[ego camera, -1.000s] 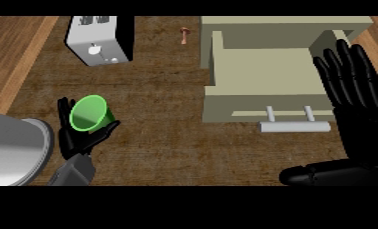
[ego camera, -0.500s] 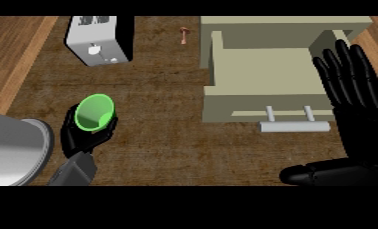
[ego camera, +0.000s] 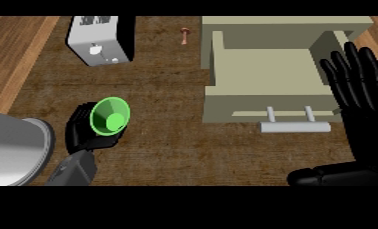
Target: Pick up the cup, place it into the drawer and close the drawer
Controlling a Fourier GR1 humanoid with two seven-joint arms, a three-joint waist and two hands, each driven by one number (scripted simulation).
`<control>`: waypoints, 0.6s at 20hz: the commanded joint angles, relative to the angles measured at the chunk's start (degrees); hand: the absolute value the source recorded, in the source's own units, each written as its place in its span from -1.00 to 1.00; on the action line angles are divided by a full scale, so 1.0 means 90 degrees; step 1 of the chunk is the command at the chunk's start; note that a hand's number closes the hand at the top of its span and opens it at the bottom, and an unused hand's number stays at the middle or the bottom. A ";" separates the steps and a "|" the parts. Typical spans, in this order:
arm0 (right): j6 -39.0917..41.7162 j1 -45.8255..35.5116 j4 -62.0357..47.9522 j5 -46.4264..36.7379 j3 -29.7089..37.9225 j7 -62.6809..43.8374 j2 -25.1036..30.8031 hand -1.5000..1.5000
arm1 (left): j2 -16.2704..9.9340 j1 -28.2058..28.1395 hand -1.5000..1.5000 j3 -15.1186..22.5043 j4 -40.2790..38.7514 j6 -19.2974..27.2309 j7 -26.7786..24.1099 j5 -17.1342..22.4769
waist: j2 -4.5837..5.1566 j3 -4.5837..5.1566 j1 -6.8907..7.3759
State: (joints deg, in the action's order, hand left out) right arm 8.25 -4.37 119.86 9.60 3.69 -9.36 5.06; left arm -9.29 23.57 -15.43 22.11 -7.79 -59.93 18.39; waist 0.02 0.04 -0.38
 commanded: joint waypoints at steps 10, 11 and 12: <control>-0.0244 -0.0123 0.0444 -0.0138 -0.0115 -0.0562 0.0016 -1.00 | -0.0047 -0.0320 1.00 0.0962 0.2420 -0.0983 0.0850 -0.0172 | -0.0051 -0.0010 0.0090; -0.0191 -0.0008 0.0171 -0.0116 -0.0025 -0.0273 -0.0032 -1.00 | 0.0333 -0.0550 1.00 0.1268 0.3054 -0.0531 0.0980 -0.0340 | -0.0065 -0.0018 0.0145; -0.0158 -0.0057 -0.0136 -0.0165 -0.0060 -0.0038 -0.0099 -1.00 | 0.0272 -0.0677 1.00 0.1348 0.3350 -0.0569 0.1222 -0.0333 | -0.0044 -0.0015 0.0138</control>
State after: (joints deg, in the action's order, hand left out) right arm 6.76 -5.60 120.13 8.61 3.36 -11.38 4.83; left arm -7.51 20.03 -6.72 42.52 -12.10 -53.05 16.12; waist -0.37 -0.06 0.61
